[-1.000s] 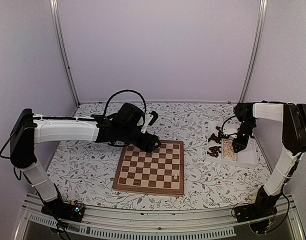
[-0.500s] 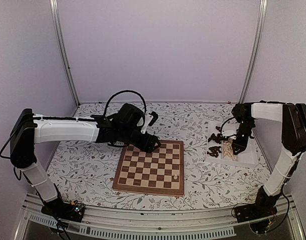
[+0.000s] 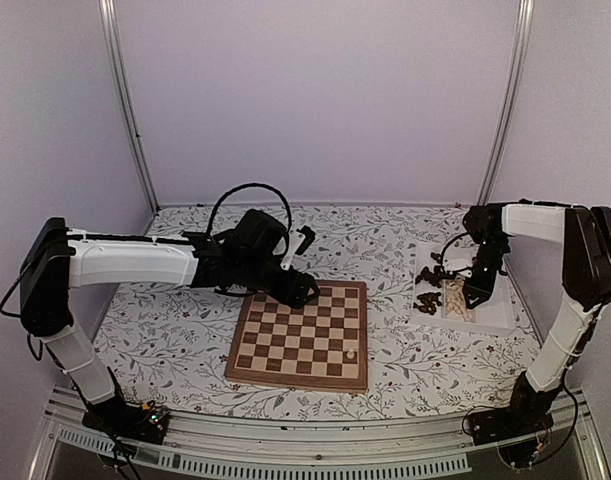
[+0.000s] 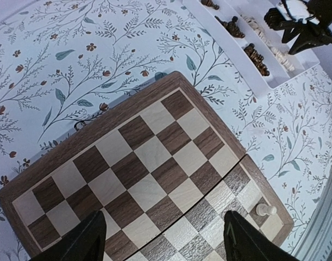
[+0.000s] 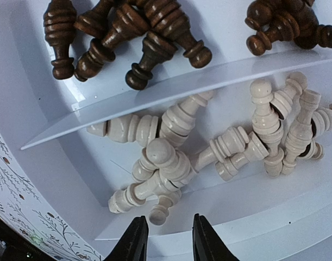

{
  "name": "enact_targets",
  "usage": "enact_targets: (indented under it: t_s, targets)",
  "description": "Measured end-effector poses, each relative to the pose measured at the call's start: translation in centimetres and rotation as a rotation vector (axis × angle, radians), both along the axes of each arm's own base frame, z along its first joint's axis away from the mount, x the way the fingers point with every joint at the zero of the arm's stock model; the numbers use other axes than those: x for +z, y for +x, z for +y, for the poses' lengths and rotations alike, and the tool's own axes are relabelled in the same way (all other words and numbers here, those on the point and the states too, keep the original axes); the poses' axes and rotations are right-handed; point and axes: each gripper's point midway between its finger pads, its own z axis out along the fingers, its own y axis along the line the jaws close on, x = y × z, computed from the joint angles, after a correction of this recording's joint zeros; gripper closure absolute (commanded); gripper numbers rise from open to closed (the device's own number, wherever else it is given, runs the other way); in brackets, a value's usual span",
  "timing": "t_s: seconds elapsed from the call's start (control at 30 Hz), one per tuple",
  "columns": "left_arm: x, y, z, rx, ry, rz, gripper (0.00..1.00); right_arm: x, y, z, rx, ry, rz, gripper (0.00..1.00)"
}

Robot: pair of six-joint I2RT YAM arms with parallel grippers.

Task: Set up the chess pieces on the board
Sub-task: Pick up the chess piece from the storage box.

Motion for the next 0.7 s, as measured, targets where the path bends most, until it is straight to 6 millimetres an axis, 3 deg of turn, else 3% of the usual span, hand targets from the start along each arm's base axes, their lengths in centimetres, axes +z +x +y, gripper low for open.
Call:
enact_targets:
  t_s: [0.33,0.7]
  targets:
    - [0.0,0.0,0.0,-0.001,-0.002,-0.001,0.24,-0.9,-1.1,0.0,0.011,-0.014,0.028,0.70]
    - [-0.2,-0.1,0.1,-0.001,0.002,0.003,0.24,-1.4,0.0,-0.5,-0.006,-0.054,-0.007,0.76]
